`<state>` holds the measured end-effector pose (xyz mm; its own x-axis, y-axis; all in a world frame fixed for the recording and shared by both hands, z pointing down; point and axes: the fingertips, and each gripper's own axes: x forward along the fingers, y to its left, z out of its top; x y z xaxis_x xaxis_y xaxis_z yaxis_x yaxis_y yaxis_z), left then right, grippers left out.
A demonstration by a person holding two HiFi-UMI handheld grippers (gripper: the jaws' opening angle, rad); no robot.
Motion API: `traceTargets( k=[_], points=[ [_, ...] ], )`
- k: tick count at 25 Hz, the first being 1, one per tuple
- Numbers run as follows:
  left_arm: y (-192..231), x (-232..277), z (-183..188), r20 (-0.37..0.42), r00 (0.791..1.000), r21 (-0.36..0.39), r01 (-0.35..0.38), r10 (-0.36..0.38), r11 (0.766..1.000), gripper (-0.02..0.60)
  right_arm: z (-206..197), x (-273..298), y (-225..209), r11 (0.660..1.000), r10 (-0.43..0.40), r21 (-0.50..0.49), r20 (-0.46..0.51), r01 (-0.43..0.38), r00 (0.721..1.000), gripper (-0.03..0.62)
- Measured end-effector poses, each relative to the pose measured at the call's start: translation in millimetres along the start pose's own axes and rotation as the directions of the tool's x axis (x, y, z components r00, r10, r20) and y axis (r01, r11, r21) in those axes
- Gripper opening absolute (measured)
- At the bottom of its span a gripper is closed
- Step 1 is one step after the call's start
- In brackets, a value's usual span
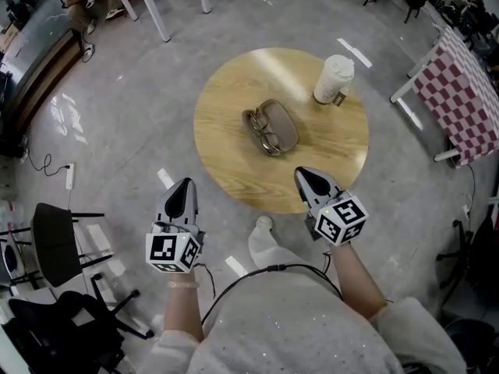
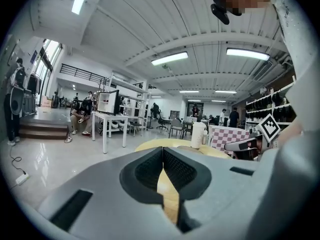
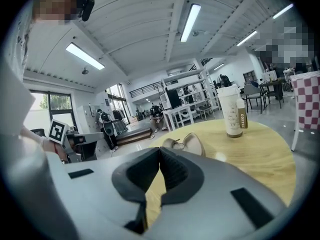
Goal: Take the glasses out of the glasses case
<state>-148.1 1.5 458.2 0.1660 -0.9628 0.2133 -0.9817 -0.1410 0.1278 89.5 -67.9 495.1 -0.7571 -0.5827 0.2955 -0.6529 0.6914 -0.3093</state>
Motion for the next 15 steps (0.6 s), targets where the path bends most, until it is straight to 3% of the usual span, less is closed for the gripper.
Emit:
traceTargets(
  k=[15],
  points=[
    [16.8,60.5,9.7,-0.017,1.000,0.001,0.018,-0.018,1.000,0.005,2.6,60.0,-16.2,1.000,0.031,0.010,-0.092,-0.030,0.995,0.014]
  ],
)
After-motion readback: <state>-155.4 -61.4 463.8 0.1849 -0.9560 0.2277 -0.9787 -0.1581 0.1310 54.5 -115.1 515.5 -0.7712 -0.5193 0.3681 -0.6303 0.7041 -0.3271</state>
